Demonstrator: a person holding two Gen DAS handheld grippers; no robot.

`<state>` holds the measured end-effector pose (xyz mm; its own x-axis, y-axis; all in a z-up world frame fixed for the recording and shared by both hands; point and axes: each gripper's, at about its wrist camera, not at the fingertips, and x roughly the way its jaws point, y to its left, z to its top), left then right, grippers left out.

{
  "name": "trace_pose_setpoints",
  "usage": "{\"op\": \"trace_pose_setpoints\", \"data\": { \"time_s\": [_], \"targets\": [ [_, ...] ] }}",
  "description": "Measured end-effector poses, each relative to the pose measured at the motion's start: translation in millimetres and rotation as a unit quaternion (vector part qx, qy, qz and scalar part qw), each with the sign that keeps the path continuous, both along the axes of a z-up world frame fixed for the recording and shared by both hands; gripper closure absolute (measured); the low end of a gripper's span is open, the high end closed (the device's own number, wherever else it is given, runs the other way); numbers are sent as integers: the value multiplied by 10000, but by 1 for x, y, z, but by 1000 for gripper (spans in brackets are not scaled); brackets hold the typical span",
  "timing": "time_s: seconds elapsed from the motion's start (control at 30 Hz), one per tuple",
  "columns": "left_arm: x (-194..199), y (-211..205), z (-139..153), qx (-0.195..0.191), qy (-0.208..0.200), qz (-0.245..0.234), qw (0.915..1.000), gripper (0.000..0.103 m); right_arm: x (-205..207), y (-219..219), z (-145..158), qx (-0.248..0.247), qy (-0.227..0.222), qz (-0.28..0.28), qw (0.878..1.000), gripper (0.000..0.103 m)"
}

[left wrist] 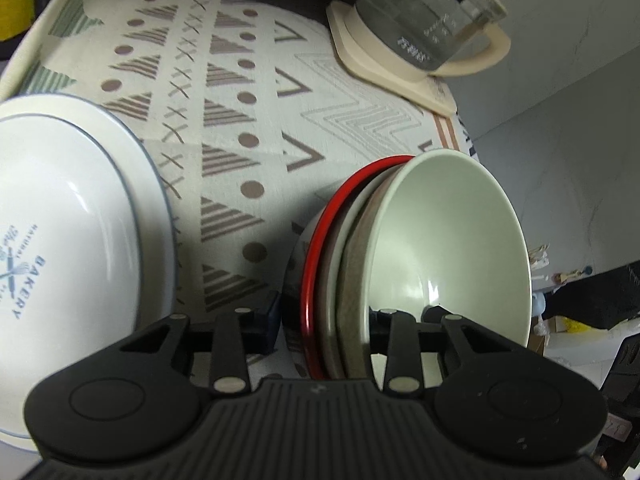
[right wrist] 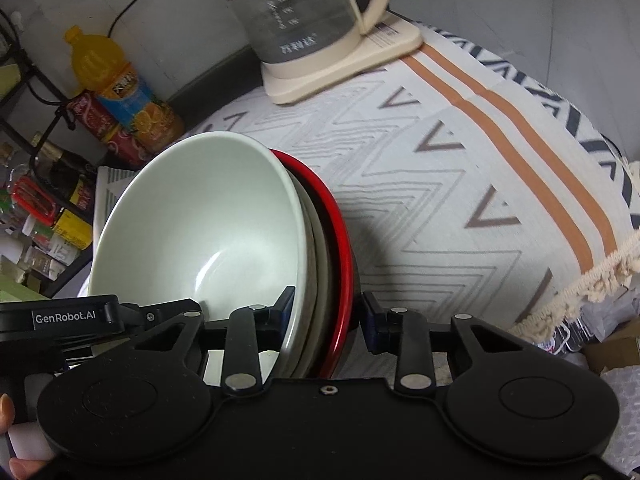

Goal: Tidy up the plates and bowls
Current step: 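Close both tools on the rim of the red bowl stack, then carry the bowl stack with both tools onto the plate stack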

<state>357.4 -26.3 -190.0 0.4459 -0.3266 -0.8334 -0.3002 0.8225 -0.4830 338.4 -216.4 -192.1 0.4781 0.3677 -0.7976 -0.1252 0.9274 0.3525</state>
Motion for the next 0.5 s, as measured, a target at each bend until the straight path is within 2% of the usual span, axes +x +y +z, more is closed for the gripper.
{"op": "trace_pose_setpoints", "data": {
  "time_s": [0.2, 0.5],
  "targets": [
    [-12, 17, 17, -20, -234, 223, 9995, 69, 0, 20, 16, 24, -163, 257, 9995, 70],
    [-41, 56, 40, 53, -466, 857, 9952, 69, 1, 66, 37, 150, -324, 767, 9964, 70]
  ]
}}
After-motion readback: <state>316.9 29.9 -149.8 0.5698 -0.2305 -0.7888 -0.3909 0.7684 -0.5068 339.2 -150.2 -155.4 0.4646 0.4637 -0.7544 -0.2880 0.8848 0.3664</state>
